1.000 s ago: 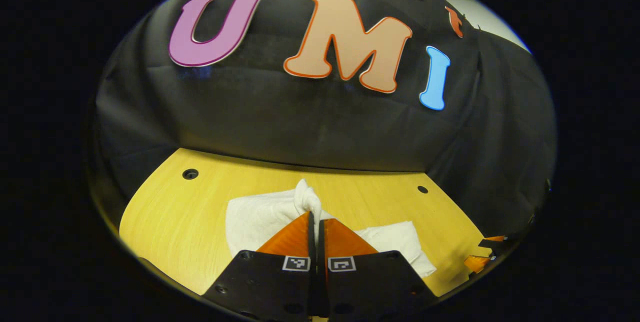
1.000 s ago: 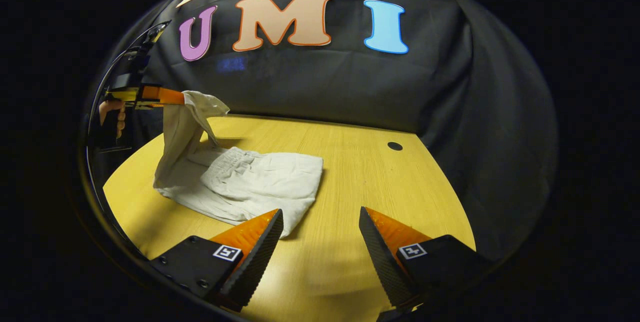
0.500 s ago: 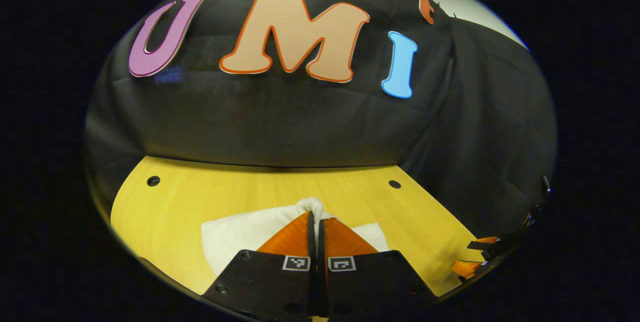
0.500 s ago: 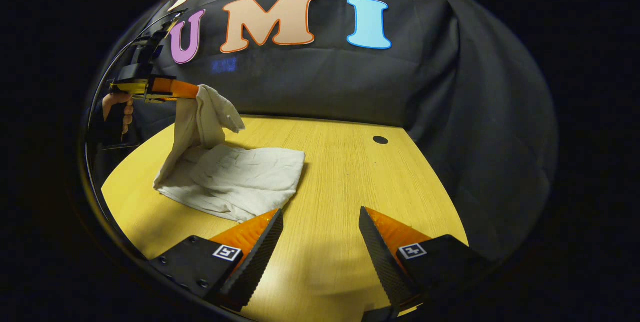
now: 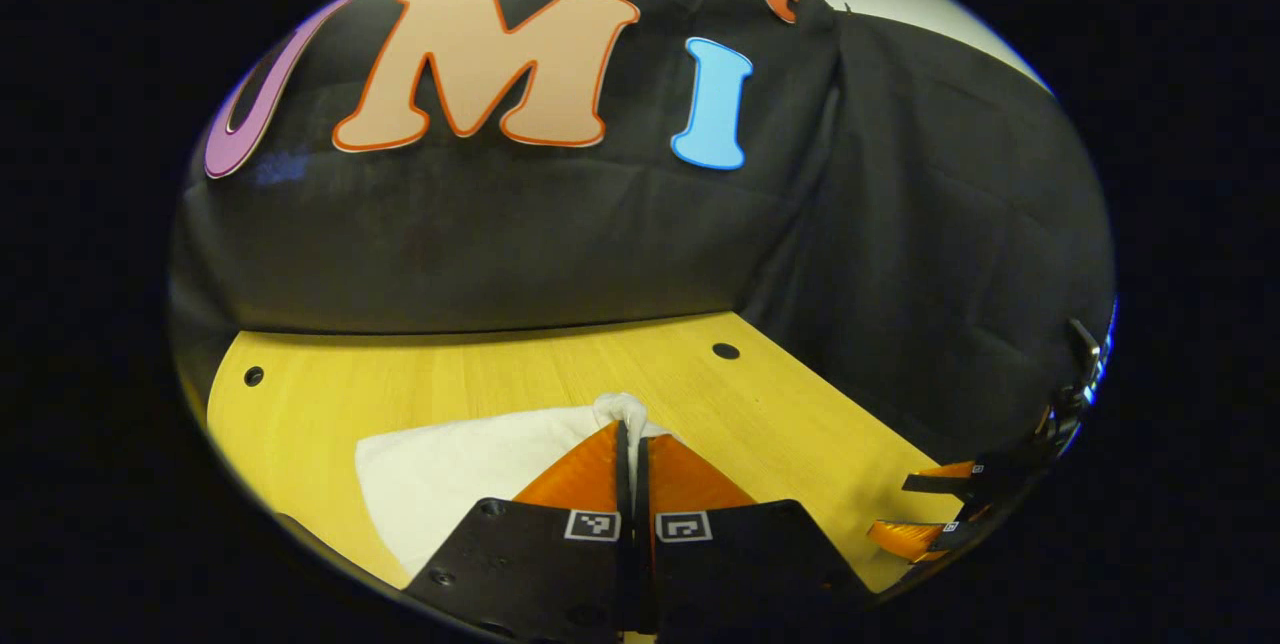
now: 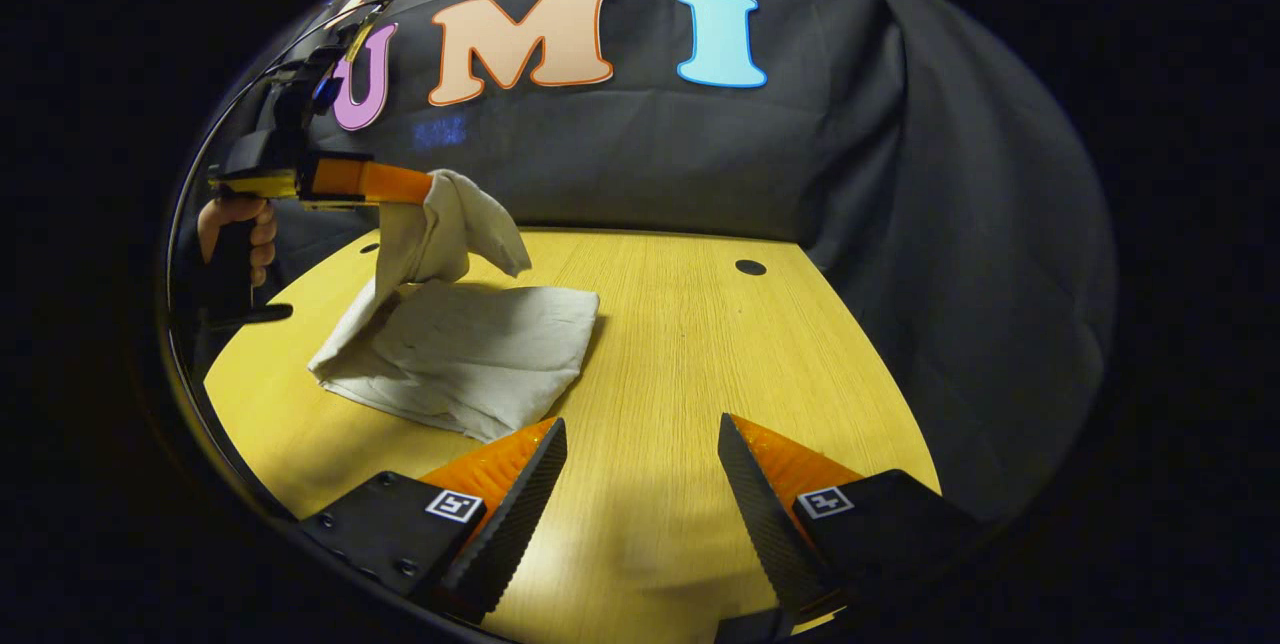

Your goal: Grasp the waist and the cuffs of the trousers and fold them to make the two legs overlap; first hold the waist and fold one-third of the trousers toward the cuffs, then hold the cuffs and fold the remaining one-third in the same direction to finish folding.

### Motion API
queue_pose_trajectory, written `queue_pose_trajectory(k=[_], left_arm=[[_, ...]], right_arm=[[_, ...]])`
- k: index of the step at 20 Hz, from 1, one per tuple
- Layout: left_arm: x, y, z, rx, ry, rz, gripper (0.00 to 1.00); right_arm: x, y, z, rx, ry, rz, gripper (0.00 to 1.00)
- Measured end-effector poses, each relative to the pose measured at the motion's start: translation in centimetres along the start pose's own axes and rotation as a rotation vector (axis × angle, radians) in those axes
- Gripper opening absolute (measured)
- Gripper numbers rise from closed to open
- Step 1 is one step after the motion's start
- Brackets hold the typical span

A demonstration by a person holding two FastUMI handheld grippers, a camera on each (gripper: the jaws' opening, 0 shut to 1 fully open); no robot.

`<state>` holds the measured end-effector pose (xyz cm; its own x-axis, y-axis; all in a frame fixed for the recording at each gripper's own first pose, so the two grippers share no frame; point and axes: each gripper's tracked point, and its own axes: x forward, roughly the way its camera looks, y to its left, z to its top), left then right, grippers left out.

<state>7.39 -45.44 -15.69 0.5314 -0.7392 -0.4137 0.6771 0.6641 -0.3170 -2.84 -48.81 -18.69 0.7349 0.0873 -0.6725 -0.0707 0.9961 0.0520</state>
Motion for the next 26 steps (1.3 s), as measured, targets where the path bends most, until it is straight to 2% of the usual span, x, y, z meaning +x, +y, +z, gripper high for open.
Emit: queue_pose_trajectory(k=[5,10,12,14,16,21,26], left_arm=[[0.8,-2.7,-6.3,0.047,0.086,-0.045,0.0],[0.9,-3.5,-10.0,0.054,0.132,-0.058,0.0],[0.1,-3.7,-10.2,0.035,0.13,-0.074,0.11],[-1.4,-4.0,-9.7,0.024,0.105,-0.092,0.55],[-3.7,-2.5,-8.2,0.055,0.059,-0.054,0.99],[-10.9,4.0,-3.4,0.106,-0.074,0.101,0.95],[-18.0,13.2,2.2,0.161,-0.21,0.358,0.95]], right_arm=[[0.3,-0.1,0.1,0.001,0.0,0.005,0.98],[0.3,0.2,0.4,0.001,-0.006,0.018,0.99],[0.3,0.6,1.4,-0.004,-0.021,0.025,0.99],[0.3,1.4,3.4,-0.002,-0.054,0.03,0.98],[0.0,2.7,5.4,0.007,-0.101,0.032,0.99],[-0.6,8.0,11.4,0.046,-0.234,0.06,0.98],[-2.5,13.4,17.2,0.041,-0.375,0.086,0.98]])
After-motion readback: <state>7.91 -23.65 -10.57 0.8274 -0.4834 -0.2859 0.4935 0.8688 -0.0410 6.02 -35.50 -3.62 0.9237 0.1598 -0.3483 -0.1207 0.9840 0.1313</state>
